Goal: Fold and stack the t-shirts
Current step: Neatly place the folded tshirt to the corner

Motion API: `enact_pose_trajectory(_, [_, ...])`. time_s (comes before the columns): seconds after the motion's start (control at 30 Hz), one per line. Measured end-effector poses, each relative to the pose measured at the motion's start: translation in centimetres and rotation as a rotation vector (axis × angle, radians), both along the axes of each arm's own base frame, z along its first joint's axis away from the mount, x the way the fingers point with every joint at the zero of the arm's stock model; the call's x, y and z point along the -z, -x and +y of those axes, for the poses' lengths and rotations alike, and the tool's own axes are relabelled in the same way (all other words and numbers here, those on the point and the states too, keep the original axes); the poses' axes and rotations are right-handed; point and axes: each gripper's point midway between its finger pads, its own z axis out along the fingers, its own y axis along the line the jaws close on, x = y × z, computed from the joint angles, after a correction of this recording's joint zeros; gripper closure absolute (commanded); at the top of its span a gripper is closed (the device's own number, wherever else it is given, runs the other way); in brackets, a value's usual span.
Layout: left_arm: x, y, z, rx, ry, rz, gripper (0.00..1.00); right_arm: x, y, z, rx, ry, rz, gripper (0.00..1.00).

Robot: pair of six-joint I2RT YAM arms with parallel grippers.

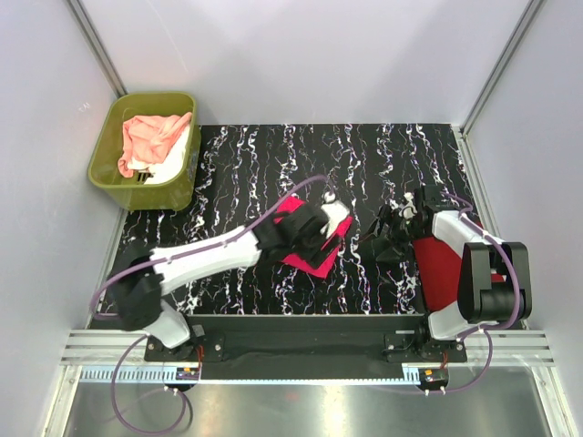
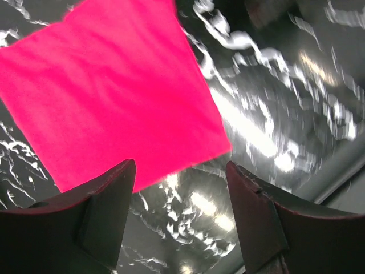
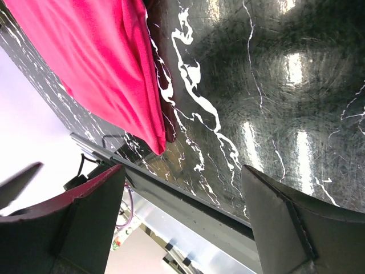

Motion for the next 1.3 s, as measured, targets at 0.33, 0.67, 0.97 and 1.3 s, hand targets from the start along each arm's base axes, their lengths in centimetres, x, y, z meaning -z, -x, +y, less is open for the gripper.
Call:
enact_pose_trajectory(0.33, [4.2, 6.2, 0.2, 0.400, -0.073, -0.138, 0.39, 0.0, -0.2, 0.1, -0.003, -0.008, -0.010, 0.10])
enact_pose_trajectory(0.67, [9.2, 7.0, -1.6, 0.553, -0.251, -0.285, 0.40, -1.0, -0.7, 0.0, 0.000, -0.002, -0.064, 0.09])
enact_pose_trajectory(0.97, [10.8, 5.1, -0.9, 0.549, -0.355, -0.411, 0.49, -0.5, 0.2, 0.0, 0.009, -0.003, -0.064, 0.10])
enact_pose_trajectory(1.3, [10.9, 3.9, -2.8, 0.538, -0.349, -0.478, 0.55, -0.6, 0.5, 0.0, 0.014, -0.004, -0.066, 0.09])
